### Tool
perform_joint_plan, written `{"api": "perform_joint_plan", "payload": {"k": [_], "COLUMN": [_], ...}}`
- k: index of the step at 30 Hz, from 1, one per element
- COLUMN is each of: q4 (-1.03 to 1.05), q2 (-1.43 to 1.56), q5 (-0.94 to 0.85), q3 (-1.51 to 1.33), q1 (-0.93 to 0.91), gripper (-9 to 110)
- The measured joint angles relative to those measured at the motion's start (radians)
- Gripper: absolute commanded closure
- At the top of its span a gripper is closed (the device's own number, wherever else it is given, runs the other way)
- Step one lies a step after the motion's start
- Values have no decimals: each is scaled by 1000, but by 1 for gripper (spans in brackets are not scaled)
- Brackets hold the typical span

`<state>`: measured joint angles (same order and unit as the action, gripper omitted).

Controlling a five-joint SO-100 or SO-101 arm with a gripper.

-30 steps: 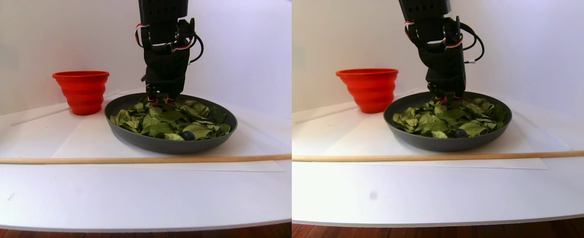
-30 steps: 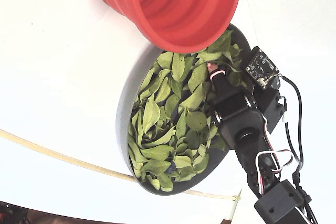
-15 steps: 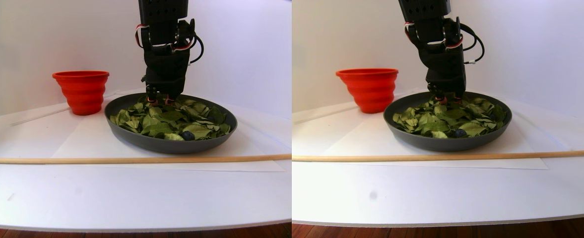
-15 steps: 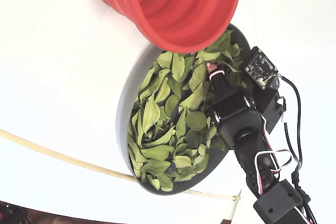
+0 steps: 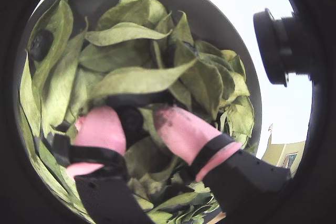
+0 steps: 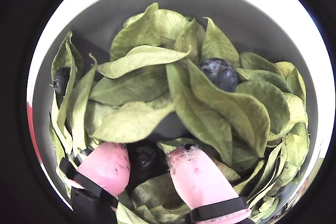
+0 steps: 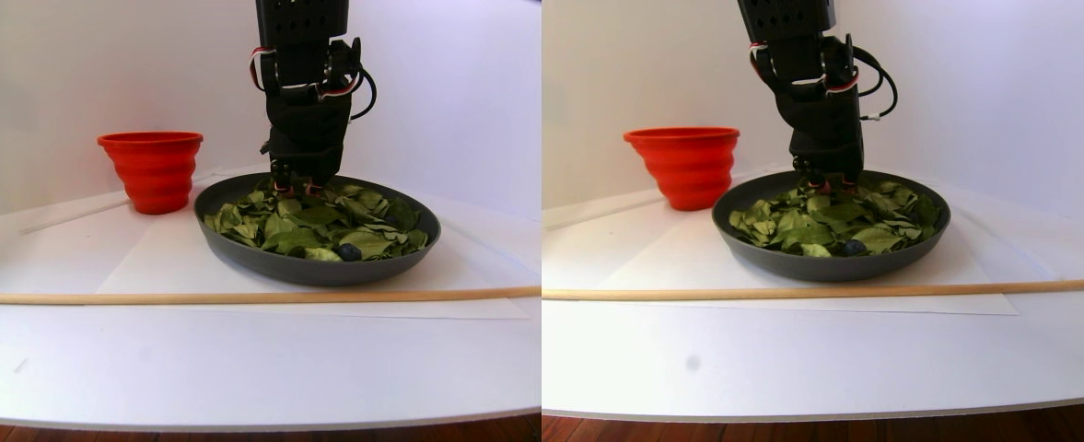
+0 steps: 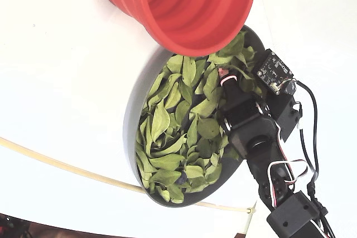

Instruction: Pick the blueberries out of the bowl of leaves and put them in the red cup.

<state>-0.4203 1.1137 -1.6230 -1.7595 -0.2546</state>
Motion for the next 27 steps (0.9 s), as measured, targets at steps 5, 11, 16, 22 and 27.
{"api": "perform_joint_plan", "payload": {"k": [5,11,16,22,27], "q4": [0,0,0,0,0], "q2": [-12,-18,-18,-18,0], "q5": [-11,-18,-18,-18,-18], "q3": [0,0,0,-12,-26], "q1": [0,0,0,0,0], "gripper": [88,90,90,91,91]}}
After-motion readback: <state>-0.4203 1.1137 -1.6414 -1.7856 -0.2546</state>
